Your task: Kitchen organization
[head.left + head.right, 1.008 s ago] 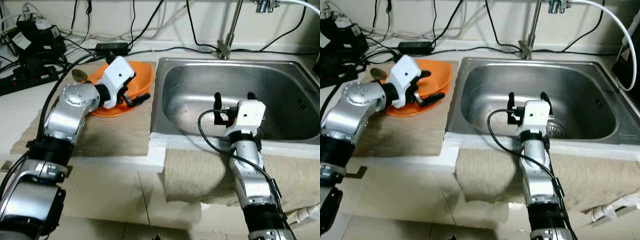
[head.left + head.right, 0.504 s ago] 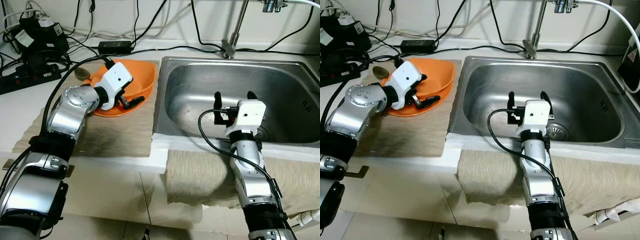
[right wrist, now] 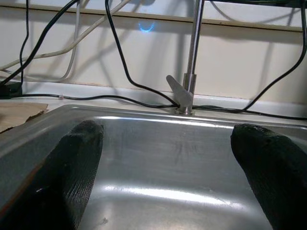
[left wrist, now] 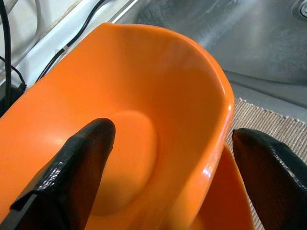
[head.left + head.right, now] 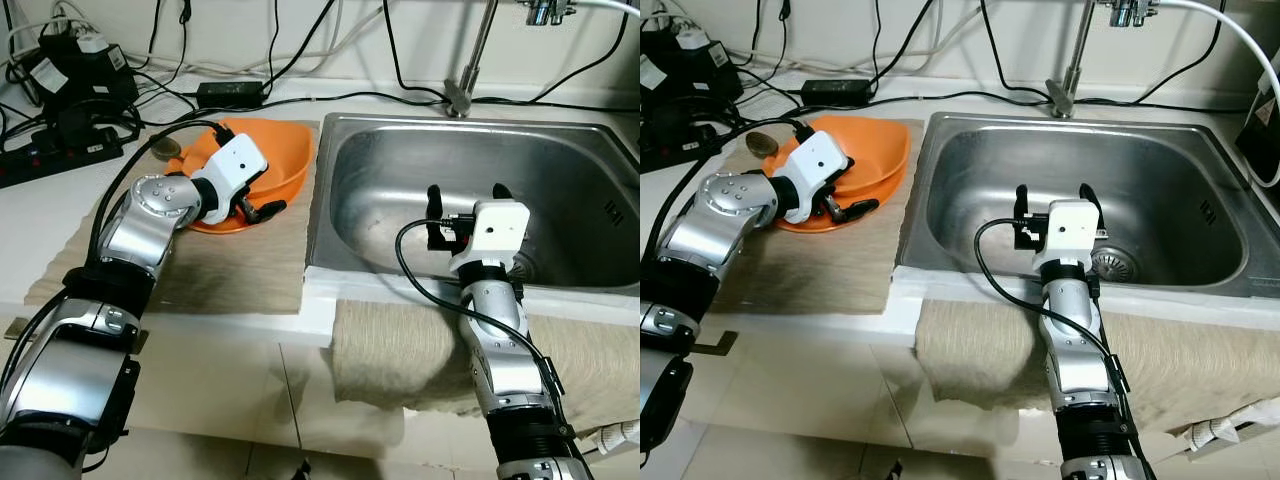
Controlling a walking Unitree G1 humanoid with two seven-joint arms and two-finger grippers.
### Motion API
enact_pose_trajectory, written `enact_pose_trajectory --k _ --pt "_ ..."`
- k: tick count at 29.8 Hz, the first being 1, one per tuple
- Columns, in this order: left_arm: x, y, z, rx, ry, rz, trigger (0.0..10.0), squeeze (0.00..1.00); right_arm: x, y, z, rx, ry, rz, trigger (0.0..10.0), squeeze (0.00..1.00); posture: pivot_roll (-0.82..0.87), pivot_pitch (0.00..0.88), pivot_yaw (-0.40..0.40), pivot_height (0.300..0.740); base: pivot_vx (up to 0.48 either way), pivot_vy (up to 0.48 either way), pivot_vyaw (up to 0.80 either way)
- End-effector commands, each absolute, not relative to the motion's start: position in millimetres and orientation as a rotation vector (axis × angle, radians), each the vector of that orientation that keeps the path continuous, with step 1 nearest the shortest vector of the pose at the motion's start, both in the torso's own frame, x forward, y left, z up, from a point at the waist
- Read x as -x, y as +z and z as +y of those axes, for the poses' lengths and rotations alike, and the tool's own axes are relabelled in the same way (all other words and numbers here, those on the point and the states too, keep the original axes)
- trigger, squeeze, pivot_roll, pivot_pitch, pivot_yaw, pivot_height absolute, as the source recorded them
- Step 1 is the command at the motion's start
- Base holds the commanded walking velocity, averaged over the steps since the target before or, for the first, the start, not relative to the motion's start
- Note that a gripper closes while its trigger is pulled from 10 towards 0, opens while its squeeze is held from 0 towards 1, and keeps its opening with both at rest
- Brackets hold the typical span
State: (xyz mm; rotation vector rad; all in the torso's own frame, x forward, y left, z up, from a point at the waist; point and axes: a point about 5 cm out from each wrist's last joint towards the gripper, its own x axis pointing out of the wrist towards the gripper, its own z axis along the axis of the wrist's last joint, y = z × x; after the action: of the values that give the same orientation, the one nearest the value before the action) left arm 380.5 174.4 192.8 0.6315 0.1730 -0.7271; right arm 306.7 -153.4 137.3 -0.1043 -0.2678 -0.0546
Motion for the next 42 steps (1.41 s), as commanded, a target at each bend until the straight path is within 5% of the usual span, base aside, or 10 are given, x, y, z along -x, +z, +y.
enact_pose_trajectory --k 1,7,8,9,10,22,23,24,42 --pt "-383.0 197.5 171.7 -0.646 -0.729 0.161 10.0 0.00 -306.1 125.6 -150.1 0.099 -0.040 -0.210 10.0 0.00 -0.01 0.000 0.052 0.740 0.000 0.000 0.00" --pt "-384.8 196.6 170.0 -0.648 -0.718 0.154 10.0 0.00 -305.9 124.2 -150.2 0.106 -0.036 -0.202 10.0 0.00 -0.01 0.000 0.048 0.740 0.000 0.000 0.00" --pt "-385.0 196.7 169.9 -0.648 -0.714 0.153 10.0 0.81 -306.1 124.1 -150.3 0.106 -0.035 -0.202 10.0 0.00 -0.01 0.000 0.047 0.740 0.000 0.000 0.00" --pt "-385.2 196.7 169.9 -0.648 -0.712 0.153 10.0 0.81 -306.2 124.0 -150.3 0.107 -0.035 -0.201 10.0 0.00 -0.01 0.000 0.047 0.740 0.000 0.000 0.00" --pt "-385.3 196.5 170.0 -0.645 -0.709 0.153 10.0 1.00 -306.2 123.9 -150.2 0.107 -0.034 -0.201 10.0 0.00 -0.01 0.000 0.047 0.740 0.000 0.000 0.00" --pt "-387.1 196.8 169.0 -0.644 -0.677 0.137 10.0 0.99 -304.0 122.1 -149.1 0.109 -0.028 -0.195 10.0 0.00 -0.01 0.000 0.047 0.740 0.000 0.000 0.00" --pt "-388.0 197.0 169.4 -0.640 -0.664 0.137 10.0 0.00 -303.5 121.6 -148.9 0.108 -0.028 -0.192 10.0 0.00 -0.01 0.000 0.047 0.740 0.000 0.000 0.00" --pt "-388.2 197.3 169.8 -0.632 -0.657 0.133 0.0 0.00 -303.3 121.3 -148.7 0.107 -0.027 -0.191 10.0 0.00 -0.01 0.000 0.047 0.740 0.000 0.000 0.00" --pt "-386.1 199.1 166.0 -0.558 -0.690 0.098 0.0 0.00 -302.8 118.3 -147.7 0.105 -0.023 -0.173 10.0 0.00 -0.01 0.000 0.045 0.740 0.000 0.000 0.00"
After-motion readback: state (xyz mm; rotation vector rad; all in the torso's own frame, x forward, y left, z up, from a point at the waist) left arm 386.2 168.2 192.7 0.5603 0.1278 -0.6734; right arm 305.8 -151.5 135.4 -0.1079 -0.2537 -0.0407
